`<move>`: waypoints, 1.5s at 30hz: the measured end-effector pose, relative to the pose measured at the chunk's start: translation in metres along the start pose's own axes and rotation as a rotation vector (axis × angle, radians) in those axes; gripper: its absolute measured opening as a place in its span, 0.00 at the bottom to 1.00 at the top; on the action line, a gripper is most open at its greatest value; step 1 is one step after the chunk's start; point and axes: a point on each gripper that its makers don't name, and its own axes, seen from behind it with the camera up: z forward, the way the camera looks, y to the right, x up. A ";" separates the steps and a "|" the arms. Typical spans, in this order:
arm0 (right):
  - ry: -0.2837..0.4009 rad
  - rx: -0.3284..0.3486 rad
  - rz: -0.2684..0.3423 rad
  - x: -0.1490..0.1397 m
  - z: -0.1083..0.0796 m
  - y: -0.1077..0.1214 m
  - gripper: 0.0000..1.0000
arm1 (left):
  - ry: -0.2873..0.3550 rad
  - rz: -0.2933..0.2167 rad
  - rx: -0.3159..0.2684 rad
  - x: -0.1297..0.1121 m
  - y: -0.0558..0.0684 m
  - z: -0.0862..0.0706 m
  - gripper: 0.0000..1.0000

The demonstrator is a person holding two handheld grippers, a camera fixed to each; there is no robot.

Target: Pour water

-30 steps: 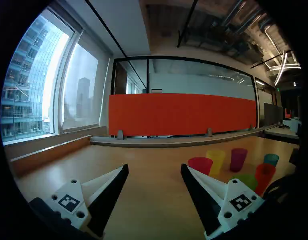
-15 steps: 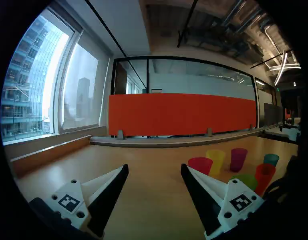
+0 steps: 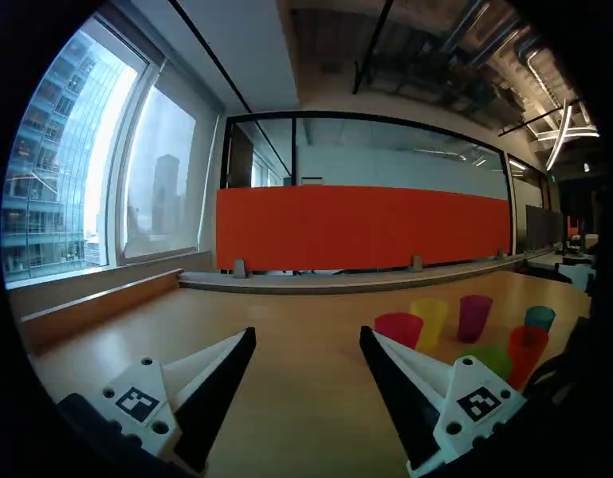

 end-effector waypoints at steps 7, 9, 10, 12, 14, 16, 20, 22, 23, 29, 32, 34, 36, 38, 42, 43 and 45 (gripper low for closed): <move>-0.017 -0.006 0.023 -0.007 0.003 0.003 1.00 | 0.000 0.000 0.000 0.000 0.000 0.000 0.97; -0.023 -0.008 0.027 -0.009 0.004 0.004 1.00 | 0.000 0.000 0.000 0.000 0.000 0.000 0.97; -0.023 -0.008 0.026 -0.008 0.004 0.004 1.00 | 0.000 0.000 0.000 0.000 0.000 0.000 0.97; -0.023 -0.007 0.026 -0.008 0.005 0.005 1.00 | 0.000 0.000 0.000 0.000 0.000 0.000 0.97; -0.023 -0.008 0.026 -0.007 0.005 0.006 1.00 | 0.000 0.000 0.000 0.000 0.000 0.000 0.97; -0.023 -0.009 0.026 -0.007 0.006 0.007 1.00 | 0.000 0.000 0.000 0.000 0.000 0.000 0.97; -0.023 -0.008 0.026 -0.007 0.005 0.007 1.00 | 0.000 0.000 0.000 0.000 0.000 0.000 0.97; -0.023 -0.006 0.026 -0.007 0.005 0.007 1.00 | 0.000 0.000 0.000 0.000 0.000 0.000 0.97; -0.023 -0.006 0.026 -0.007 0.005 0.007 1.00 | 0.000 0.000 0.000 0.000 0.000 0.000 0.97; -0.023 0.003 0.026 -0.006 0.004 0.005 1.00 | 0.000 0.000 0.000 0.000 0.000 0.000 0.97; -0.024 0.004 0.027 -0.006 0.004 0.004 1.00 | 0.000 0.000 0.000 0.000 0.000 0.000 0.97; -0.025 0.005 0.027 -0.007 0.004 0.004 1.00 | 0.000 0.000 0.000 0.000 0.000 0.000 0.97; -0.026 0.005 0.027 -0.007 0.004 0.004 1.00 | 0.001 0.000 0.000 0.000 0.000 0.000 0.97; -0.026 0.004 0.027 -0.007 0.005 0.005 1.00 | 0.000 0.000 0.000 0.000 0.000 0.000 0.97; -0.026 0.004 0.028 -0.007 0.005 0.005 1.00 | 0.000 0.000 0.000 0.000 0.001 0.000 0.97; -0.026 0.004 0.028 -0.007 0.005 0.005 1.00 | 0.000 0.000 0.000 0.000 0.000 0.000 0.97; -0.026 0.004 0.028 -0.007 0.005 0.005 1.00 | 0.000 0.000 0.000 0.000 0.000 0.000 0.97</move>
